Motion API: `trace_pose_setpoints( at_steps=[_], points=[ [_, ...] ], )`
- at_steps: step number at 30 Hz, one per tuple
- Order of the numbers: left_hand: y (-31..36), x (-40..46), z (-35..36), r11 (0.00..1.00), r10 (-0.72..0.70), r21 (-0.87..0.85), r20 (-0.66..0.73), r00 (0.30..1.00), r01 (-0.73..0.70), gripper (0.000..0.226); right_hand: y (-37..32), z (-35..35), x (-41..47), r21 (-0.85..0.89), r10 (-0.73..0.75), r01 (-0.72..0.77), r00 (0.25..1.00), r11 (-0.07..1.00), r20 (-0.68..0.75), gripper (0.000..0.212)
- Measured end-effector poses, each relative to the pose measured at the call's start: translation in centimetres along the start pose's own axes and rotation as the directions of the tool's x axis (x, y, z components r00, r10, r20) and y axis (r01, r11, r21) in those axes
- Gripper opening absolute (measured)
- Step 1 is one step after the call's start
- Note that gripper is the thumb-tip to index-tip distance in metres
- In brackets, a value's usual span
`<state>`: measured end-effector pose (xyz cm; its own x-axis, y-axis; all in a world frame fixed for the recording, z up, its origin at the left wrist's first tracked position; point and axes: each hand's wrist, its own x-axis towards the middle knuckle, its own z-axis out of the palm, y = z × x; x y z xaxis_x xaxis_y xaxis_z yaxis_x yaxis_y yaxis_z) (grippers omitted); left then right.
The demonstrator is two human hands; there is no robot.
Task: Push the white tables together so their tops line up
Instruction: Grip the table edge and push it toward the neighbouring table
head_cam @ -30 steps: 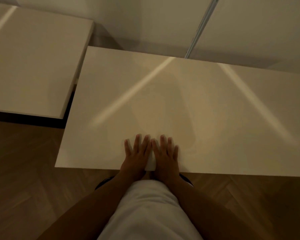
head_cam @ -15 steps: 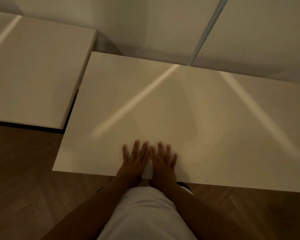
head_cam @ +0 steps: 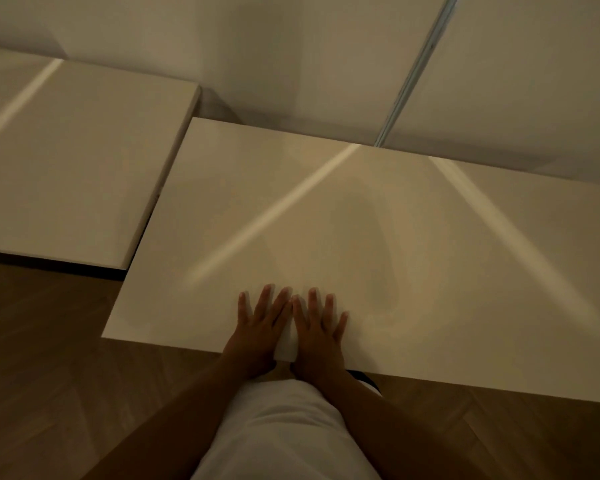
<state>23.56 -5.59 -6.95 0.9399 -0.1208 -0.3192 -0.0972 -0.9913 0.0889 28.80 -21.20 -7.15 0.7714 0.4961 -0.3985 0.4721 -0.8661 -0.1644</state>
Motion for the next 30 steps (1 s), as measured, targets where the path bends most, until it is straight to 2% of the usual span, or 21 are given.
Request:
trace_pose_setpoints(
  at_steps=[6, 12, 16, 20, 26, 30],
  points=[
    [0.9, -1.1, -0.5, 0.994, -0.09, -0.053, 0.06, 0.994, 0.094, 0.133, 0.5, -1.0, -0.1, -0.065, -0.044, 0.049, 0.996, 0.997, 0.073, 0.132],
    [2.3, -2.0, -1.6, 0.992, -0.046, -0.116, 0.008, 0.999, 0.046, 0.126, -0.4, -2.3, -2.5, -0.016, -0.029, 0.029, 0.999, 0.999, 0.023, 0.119],
    [3.4, -2.5, -1.9, 0.99, 0.036, -0.136, -0.003, 0.999, -0.036, 0.116, 0.2, -1.8, -5.0, -0.011, 0.04, -0.04, 0.999, 0.999, -0.022, 0.118],
    [5.1, -2.5, -2.5, 0.978, 0.13, -0.164, -0.012, 0.991, -0.131, 0.1, 1.6, -1.6, -7.6, 0.038, 0.18, -0.177, 0.981, 0.983, -0.079, 0.118],
    [8.2, -1.0, -1.5, 0.968, 0.25, -0.005, -0.04, 0.968, -0.25, 0.107, 6.5, -1.1, -10.9, 0.115, 0.303, -0.291, 0.948, 0.95, -0.1, 0.125],
    [11.9, 0.5, -2.4, 0.976, 0.217, 0.005, -0.013, 0.976, -0.217, 0.116, 11.2, -1.8, -12.6, 0.094, 0.329, -0.32, 0.939, 0.943, -0.1, 0.123]
  ],
)
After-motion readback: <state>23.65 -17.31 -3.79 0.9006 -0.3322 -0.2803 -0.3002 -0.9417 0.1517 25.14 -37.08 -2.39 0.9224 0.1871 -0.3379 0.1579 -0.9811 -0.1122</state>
